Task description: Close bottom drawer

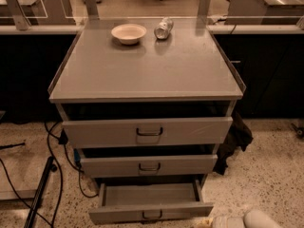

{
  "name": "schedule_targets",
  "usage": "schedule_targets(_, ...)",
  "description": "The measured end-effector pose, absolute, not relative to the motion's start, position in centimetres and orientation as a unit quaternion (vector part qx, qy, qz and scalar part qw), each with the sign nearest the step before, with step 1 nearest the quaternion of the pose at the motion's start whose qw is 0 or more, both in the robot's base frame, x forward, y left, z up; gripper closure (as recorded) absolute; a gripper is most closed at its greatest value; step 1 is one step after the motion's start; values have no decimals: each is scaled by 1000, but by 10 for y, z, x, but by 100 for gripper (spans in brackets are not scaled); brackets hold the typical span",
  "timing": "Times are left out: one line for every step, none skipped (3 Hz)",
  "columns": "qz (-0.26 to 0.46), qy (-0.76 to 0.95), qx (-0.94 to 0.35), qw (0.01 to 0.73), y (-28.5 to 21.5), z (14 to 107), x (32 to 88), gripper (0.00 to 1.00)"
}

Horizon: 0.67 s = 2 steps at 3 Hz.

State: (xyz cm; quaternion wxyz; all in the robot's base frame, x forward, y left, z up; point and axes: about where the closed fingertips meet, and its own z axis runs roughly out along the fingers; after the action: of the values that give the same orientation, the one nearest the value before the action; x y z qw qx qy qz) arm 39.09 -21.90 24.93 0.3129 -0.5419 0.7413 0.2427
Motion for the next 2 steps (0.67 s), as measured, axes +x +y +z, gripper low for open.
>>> schedule_targets(233,731,-547,335,-212,219,403,100)
schedule_targets(218,712,-564,358,-206,194,420,100)
